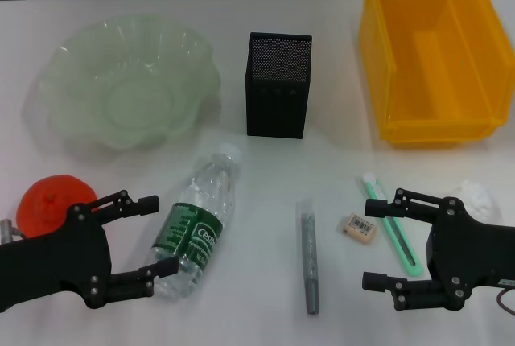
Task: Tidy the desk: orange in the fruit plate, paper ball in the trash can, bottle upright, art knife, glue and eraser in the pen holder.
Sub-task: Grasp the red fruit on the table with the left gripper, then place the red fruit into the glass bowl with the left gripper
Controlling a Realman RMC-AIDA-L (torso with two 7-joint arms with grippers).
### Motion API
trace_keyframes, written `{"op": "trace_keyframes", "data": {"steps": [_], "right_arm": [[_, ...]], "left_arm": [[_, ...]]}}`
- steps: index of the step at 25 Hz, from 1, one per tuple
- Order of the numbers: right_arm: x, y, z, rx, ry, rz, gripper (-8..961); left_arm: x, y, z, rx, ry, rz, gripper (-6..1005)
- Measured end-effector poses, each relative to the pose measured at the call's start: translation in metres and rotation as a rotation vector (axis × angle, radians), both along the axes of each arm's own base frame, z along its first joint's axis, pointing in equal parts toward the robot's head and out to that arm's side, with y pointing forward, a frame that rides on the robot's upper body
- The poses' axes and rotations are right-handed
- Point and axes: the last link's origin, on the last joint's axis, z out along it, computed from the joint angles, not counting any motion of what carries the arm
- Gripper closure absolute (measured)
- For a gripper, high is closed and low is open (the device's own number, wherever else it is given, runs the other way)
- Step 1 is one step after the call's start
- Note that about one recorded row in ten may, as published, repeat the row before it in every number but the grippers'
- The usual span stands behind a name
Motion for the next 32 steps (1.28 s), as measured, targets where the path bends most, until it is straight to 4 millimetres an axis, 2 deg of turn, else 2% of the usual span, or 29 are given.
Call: {"op": "trace_keyframes", "data": {"steps": [12,14,15,16,17,19,20,25,32], "right_arm": [[0.0,-0.001,-0.002,0.003,0.006,-0.005,110],[0.0,-0.001,-0.002,0.005,0.007,-0.008,110],[0.001,-0.001,-0.002,0.008,0.007,-0.013,110],[0.001,-0.001,-0.002,0.008,0.007,-0.013,110],[0.002,-0.002,-0.002,0.009,0.007,-0.015,110],[0.002,-0.002,-0.002,0.013,0.008,-0.019,110],[0.002,-0.001,-0.001,0.016,0.009,-0.02,110],[0.001,0.001,-0.001,0.018,0.01,-0.014,110],[-0.002,0.004,-0.001,0.018,0.01,-0.006,109]], "left_arm": [[-0.004,0.0,0.004,0.041,-0.017,0.032,210],[-0.014,0.0,0.017,0.133,-0.031,0.099,215],[-0.03,-0.003,0.034,0.248,-0.049,0.197,217],[-0.03,-0.003,0.034,0.248,-0.049,0.197,219],[-0.042,-0.008,0.04,0.295,-0.039,0.271,221],[-0.047,-0.009,0.04,0.303,-0.023,0.301,225],[-0.06,-0.012,0.039,0.319,0.014,0.377,228],[-0.072,-0.016,0.026,0.297,0.065,0.447,239],[-0.076,-0.012,0.024,0.303,0.098,0.465,254]]}}
